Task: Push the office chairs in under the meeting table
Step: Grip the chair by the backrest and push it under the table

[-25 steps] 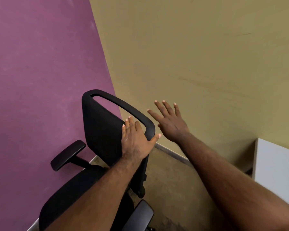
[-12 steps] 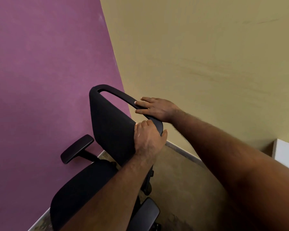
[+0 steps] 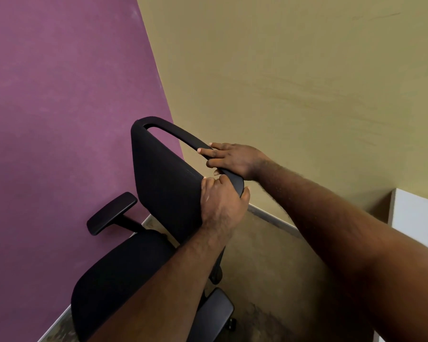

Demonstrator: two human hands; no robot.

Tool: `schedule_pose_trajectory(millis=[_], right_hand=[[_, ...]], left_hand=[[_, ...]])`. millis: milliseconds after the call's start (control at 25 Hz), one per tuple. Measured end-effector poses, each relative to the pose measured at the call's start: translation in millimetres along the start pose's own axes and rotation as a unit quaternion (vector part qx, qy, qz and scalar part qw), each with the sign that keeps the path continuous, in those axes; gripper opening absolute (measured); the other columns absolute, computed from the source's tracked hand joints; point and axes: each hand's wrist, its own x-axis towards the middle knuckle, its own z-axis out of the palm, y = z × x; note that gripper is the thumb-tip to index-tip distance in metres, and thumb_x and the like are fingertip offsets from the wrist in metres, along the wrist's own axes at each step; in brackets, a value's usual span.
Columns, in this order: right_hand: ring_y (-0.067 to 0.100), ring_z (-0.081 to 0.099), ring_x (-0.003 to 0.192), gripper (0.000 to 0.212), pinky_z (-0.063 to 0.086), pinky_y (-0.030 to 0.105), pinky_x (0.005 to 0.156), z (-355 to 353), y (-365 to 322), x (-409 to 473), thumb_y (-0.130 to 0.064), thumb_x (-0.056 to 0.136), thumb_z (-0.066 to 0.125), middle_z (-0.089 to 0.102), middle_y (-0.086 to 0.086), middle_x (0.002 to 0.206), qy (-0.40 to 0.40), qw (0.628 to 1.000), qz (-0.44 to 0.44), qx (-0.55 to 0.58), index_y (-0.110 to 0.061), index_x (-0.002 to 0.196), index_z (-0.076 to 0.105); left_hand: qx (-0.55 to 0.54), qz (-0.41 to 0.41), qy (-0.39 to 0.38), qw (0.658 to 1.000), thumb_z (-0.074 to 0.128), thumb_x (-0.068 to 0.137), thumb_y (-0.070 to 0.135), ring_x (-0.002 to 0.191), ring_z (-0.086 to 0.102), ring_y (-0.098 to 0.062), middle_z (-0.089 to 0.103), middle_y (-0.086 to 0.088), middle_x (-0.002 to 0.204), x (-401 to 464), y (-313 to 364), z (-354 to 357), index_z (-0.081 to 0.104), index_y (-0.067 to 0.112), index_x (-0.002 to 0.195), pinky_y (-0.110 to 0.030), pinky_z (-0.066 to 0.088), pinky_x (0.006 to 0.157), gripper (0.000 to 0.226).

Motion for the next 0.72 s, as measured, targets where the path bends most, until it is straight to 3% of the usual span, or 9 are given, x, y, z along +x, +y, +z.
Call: schedule_pose_trajectory(millis=[320, 720], right_hand=[[0.038, 0.034, 0.138, 0.025, 0.040, 0.048, 0.103, -14, -52, -44, -0.023, 0.101, 0.047, 0.019, 0.001, 0.160, -0.028, 0.995, 0.090, -0.024, -0.012, 0.124, 0.052], [0.033, 0.052, 0.115, 0.025, 0.048, 0.045, 0.086, -29, -142, -95, -0.025, 0.101, 0.047, 0.017, -0.001, 0.161, -0.046, 0.976, 0.207, -0.040, -0.014, 0.123, 0.051]], left_hand=[[-0.010, 0.074, -0.034, 0.997, 0.056, 0.087, 0.054, 0.103, 0.054, -0.025, 0.066, -0.013, 0.102, -41, -1, -6, 0.057, -0.001, 0.112, -0.039, 0.032, 0.106, 0.060], [-0.037, 0.182, -0.072, 0.980, 0.057, 0.087, 0.054, 0.108, 0.052, -0.025, 0.065, -0.013, 0.107, -113, -17, -21, 0.055, 0.000, 0.116, -0.040, 0.031, 0.109, 0.061]])
